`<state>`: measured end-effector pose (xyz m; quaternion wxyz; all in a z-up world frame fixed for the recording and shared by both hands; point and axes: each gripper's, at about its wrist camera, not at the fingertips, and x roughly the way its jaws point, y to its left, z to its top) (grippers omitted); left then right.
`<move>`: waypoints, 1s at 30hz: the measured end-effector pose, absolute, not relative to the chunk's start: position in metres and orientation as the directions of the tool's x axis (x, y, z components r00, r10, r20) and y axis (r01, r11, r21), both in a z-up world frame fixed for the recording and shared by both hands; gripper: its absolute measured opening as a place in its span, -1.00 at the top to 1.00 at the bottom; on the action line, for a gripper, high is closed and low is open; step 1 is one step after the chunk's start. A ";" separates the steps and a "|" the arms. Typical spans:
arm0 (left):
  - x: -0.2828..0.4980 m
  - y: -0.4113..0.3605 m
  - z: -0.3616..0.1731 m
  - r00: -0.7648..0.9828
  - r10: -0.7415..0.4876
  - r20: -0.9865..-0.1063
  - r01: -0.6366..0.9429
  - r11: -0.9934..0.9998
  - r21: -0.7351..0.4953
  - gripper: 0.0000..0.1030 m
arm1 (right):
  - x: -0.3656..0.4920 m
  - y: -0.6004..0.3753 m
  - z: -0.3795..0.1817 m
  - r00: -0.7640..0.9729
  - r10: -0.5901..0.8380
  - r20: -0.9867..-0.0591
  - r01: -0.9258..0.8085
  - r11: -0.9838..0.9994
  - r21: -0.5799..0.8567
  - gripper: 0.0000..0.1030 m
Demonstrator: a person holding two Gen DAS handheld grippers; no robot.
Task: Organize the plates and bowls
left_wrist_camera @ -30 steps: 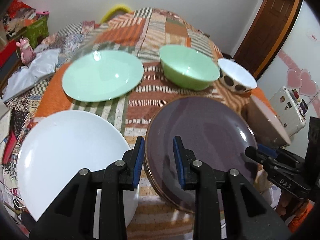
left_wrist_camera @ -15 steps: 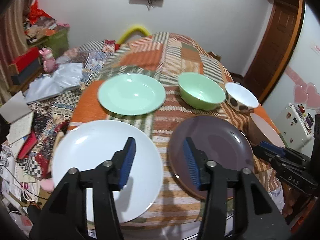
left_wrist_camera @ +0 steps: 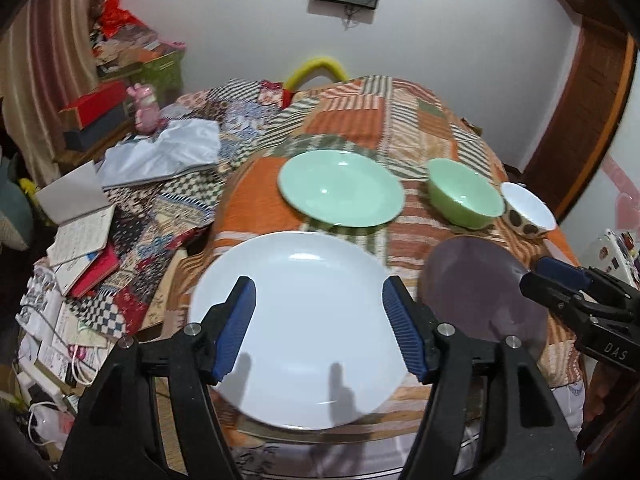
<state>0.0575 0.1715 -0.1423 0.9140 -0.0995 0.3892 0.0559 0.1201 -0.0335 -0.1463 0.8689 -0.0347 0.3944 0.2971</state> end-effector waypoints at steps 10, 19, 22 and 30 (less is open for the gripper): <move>0.056 0.220 -0.169 0.620 0.064 -0.782 -0.262 0.956 -0.130 -0.27 | 0.139 0.011 -0.171 0.414 0.493 -0.766 -0.601 0.780 0.177 -0.03; 0.062 0.243 -0.197 0.562 0.048 -0.825 -0.278 0.951 -0.134 -0.26 | 0.159 0.035 -0.194 0.332 0.484 -0.810 -0.629 0.753 0.193 -0.03; 0.065 0.247 -0.204 0.552 0.039 -0.833 -0.276 0.951 -0.139 -0.14 | 0.163 0.041 -0.199 0.316 0.470 -0.825 -0.636 0.749 0.183 0.14; 0.070 0.256 -0.217 0.529 -0.001 -0.849 -0.274 0.946 -0.172 0.23 | 0.173 0.051 -0.217 0.258 0.434 -0.863 -0.641 0.745 0.183 0.44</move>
